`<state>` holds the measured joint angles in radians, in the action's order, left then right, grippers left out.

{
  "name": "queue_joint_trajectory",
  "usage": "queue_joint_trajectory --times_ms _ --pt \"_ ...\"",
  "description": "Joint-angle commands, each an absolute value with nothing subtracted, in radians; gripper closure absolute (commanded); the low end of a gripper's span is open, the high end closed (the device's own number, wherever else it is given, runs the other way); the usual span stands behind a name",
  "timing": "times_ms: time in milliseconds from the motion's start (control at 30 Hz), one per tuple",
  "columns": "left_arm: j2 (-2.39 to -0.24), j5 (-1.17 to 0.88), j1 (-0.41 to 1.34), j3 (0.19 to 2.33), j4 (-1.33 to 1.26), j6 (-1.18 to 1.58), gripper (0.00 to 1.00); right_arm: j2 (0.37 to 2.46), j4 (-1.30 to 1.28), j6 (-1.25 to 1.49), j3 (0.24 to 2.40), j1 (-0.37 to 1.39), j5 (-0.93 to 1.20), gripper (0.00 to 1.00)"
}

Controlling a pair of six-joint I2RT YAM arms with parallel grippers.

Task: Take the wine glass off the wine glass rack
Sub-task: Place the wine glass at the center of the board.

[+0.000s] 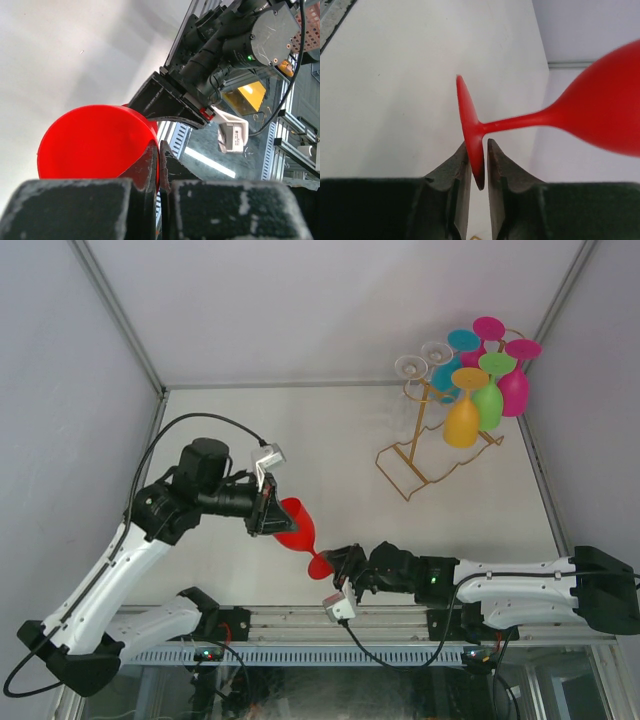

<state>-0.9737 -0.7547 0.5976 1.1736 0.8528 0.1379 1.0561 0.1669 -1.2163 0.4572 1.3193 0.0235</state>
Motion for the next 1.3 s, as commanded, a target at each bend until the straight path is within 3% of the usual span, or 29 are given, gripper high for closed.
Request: queue_joint_trajectory --times_ms 0,133,367,633,800,933,1067,1133,1267 --pt "-0.931 -0.742 0.605 1.183 0.848 0.115 1.00 1.036 0.191 -1.154 0.486 1.332 -0.041 0.74" --pt "-0.928 -0.673 0.604 1.201 0.860 0.105 1.00 1.015 0.171 -1.119 0.477 1.348 -0.075 0.56" --pt "-0.944 -0.308 0.605 1.276 0.896 0.106 1.00 0.934 0.181 -0.965 0.432 1.377 -0.154 0.53" --pt "-1.070 0.088 0.591 1.335 0.877 0.169 1.00 0.806 0.266 -0.537 0.418 1.403 -0.307 0.47" --pt "-1.178 0.177 0.534 1.359 0.846 0.231 1.00 0.782 0.282 -0.163 0.457 1.410 -0.595 0.41" --pt "-1.240 0.199 0.458 1.308 0.754 0.276 1.00 0.801 0.083 0.200 0.554 1.388 -0.812 0.35" --pt "-1.305 0.230 0.413 1.301 0.719 0.307 1.00 0.824 -0.108 0.450 0.619 1.331 -0.769 0.31" --pt "-1.329 0.235 0.396 1.282 0.655 0.314 1.00 0.818 -0.157 0.556 0.626 1.318 -0.766 0.21" --pt "-1.398 0.201 0.362 1.312 0.643 0.339 1.00 0.775 -0.188 0.635 0.624 1.268 -0.647 0.11"
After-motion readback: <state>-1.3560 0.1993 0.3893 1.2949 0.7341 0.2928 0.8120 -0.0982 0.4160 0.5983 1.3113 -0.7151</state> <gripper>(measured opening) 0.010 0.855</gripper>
